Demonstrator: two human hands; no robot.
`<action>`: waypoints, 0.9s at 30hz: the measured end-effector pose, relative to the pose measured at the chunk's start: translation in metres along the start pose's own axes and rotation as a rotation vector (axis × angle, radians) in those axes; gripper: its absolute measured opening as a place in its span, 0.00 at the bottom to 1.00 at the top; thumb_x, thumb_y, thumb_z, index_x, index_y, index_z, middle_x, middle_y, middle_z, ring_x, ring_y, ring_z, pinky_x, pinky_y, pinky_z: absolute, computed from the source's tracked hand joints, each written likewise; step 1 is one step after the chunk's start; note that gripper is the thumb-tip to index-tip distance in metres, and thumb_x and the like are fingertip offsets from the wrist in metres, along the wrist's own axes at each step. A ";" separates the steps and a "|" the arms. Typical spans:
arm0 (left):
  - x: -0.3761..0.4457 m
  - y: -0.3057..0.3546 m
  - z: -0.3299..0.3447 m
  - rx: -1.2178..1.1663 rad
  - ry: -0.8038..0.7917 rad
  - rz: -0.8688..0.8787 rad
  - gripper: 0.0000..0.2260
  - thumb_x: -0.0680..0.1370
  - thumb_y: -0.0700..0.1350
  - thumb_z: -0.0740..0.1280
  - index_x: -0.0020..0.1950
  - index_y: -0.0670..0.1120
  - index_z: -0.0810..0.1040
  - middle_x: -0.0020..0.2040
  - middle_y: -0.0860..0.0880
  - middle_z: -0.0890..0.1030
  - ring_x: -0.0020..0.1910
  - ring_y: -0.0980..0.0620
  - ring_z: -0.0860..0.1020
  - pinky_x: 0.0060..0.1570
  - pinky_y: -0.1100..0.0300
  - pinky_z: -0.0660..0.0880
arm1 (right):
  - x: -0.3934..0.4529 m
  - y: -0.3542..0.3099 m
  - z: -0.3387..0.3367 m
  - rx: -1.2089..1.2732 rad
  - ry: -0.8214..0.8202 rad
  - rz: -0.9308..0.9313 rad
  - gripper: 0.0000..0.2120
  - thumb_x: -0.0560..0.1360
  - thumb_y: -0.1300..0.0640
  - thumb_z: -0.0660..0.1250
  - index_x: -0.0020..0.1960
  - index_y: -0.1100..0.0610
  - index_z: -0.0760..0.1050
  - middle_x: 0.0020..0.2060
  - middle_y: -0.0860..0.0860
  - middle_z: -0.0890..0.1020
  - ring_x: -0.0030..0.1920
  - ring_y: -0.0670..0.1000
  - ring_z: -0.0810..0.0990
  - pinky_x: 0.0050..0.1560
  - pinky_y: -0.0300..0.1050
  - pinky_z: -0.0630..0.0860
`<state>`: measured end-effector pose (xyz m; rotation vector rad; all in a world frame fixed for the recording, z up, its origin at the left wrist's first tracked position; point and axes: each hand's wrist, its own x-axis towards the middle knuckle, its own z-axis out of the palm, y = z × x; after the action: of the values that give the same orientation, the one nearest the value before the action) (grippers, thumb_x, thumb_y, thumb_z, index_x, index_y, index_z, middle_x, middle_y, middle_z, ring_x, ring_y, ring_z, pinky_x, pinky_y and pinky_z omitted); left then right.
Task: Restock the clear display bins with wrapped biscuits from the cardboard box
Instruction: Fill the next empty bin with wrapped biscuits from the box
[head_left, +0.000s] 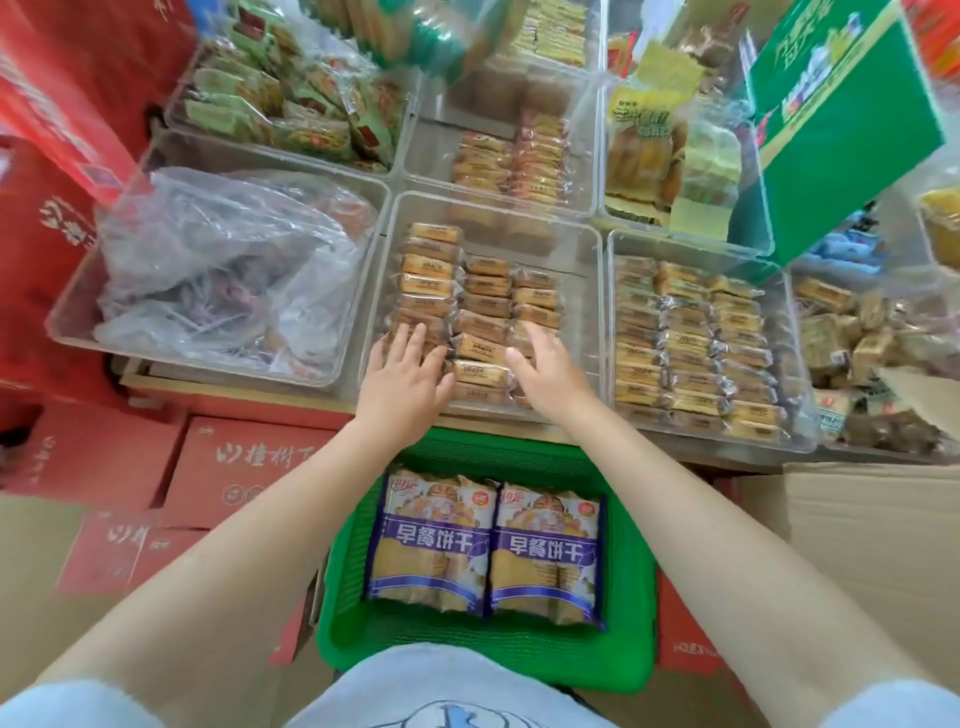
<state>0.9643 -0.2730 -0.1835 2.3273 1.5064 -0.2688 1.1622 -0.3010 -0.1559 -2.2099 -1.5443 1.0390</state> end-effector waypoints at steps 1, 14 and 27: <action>-0.003 0.011 -0.003 0.005 0.044 -0.015 0.22 0.85 0.52 0.51 0.78 0.47 0.64 0.83 0.42 0.51 0.82 0.43 0.48 0.79 0.44 0.47 | -0.013 0.005 -0.013 -0.010 -0.017 -0.023 0.23 0.85 0.46 0.55 0.73 0.58 0.70 0.70 0.55 0.74 0.71 0.55 0.71 0.69 0.51 0.68; -0.114 0.430 -0.028 -0.544 0.381 0.494 0.10 0.82 0.48 0.63 0.56 0.48 0.82 0.59 0.48 0.80 0.55 0.46 0.78 0.50 0.51 0.77 | -0.236 0.255 -0.251 0.174 0.775 -0.203 0.17 0.81 0.55 0.61 0.38 0.62 0.77 0.29 0.53 0.78 0.32 0.54 0.77 0.38 0.53 0.74; -0.126 0.590 0.036 0.229 0.248 0.191 0.18 0.80 0.58 0.59 0.63 0.52 0.78 0.58 0.51 0.79 0.61 0.47 0.75 0.70 0.36 0.58 | -0.263 0.534 -0.338 -0.322 0.451 0.483 0.30 0.79 0.51 0.65 0.77 0.57 0.60 0.73 0.59 0.63 0.72 0.61 0.63 0.64 0.57 0.71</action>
<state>1.4496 -0.6123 -0.0610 2.7525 1.4090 -0.1095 1.7237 -0.6899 -0.1112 -2.8709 -1.0606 0.3452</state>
